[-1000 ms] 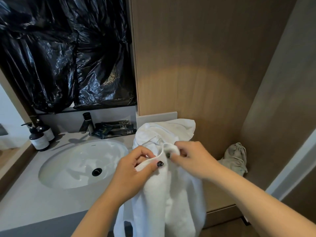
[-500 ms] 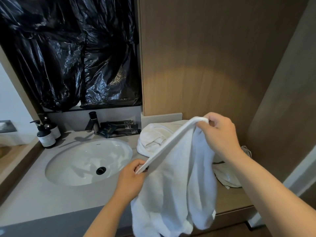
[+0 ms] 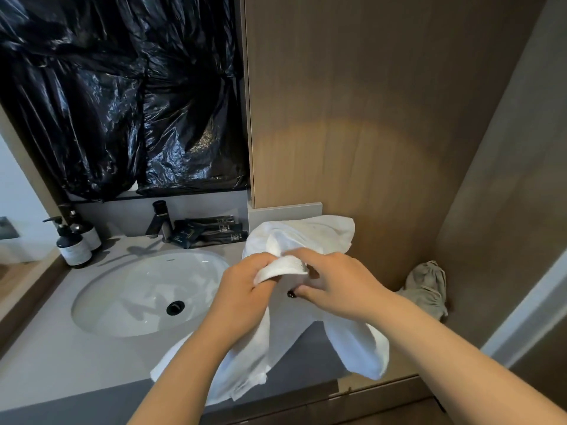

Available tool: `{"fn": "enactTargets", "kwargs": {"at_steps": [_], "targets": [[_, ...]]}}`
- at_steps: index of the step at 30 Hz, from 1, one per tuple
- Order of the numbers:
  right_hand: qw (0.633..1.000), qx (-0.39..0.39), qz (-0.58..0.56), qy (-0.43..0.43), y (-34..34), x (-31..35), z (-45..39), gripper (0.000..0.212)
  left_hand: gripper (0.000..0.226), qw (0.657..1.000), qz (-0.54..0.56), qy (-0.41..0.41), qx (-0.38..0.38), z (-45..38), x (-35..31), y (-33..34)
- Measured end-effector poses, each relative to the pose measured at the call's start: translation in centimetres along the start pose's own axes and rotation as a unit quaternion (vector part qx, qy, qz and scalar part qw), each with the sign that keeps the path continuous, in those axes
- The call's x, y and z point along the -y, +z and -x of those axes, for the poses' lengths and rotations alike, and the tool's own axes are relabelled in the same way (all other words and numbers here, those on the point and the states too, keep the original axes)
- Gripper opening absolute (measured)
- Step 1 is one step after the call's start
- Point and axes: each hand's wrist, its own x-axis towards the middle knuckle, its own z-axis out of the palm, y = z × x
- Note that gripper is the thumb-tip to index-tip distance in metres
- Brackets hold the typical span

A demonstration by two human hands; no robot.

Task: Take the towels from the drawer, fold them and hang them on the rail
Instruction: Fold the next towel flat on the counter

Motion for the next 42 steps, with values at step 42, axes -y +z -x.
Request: {"fn": "enactTargets", "kwargs": {"at_steps": [42], "targets": [[0.835, -0.047, -0.518, 0.180, -0.8, 2.3, 2.2, 0.030, 0.012, 0.908, 0.333, -0.223, -0.124, 3.4, -0.3, 0.6]]}}
